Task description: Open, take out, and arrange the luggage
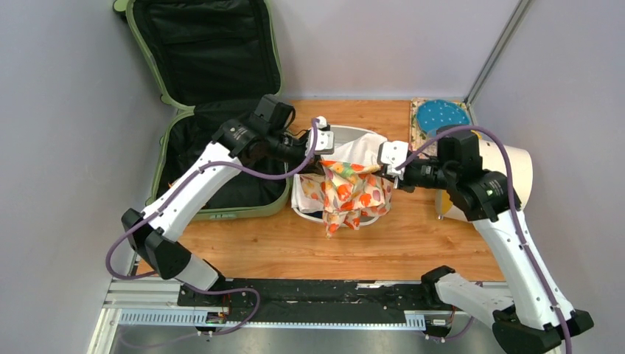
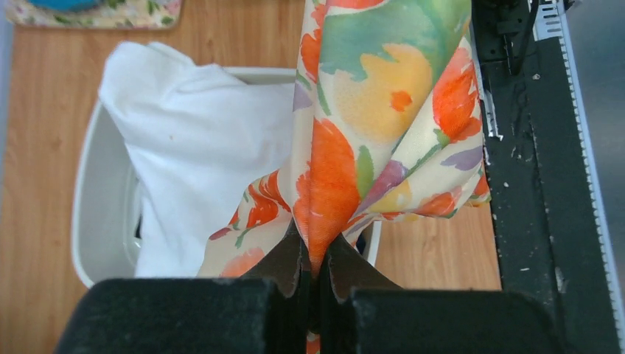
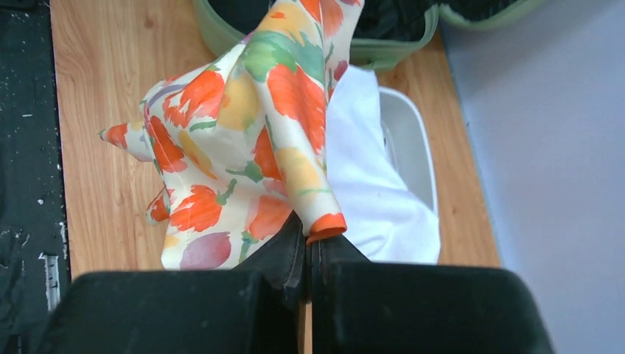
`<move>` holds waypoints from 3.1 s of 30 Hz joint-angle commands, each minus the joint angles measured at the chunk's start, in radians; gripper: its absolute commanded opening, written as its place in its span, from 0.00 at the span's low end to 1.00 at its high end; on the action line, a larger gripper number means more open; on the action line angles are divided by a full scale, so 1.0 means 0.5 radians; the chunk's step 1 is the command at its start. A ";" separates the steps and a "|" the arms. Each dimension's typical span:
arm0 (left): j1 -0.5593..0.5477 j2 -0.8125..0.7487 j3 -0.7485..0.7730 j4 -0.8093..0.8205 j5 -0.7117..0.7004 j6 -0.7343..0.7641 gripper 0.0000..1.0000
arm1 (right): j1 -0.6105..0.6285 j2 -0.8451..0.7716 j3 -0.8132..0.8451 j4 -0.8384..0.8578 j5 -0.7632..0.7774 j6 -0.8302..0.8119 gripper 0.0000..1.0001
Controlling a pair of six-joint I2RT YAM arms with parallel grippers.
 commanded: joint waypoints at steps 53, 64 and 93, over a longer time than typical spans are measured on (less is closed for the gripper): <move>1.587 0.508 -0.688 0.833 -0.369 0.358 0.82 | -0.090 1.629 0.556 0.094 0.255 0.700 0.65; 1.560 0.533 -0.979 1.320 -0.348 1.166 0.81 | -0.090 1.783 0.657 -0.056 0.221 0.629 0.65; 1.532 0.171 -0.498 1.048 -0.002 0.499 0.00 | -0.311 1.307 0.734 0.023 0.151 0.746 0.70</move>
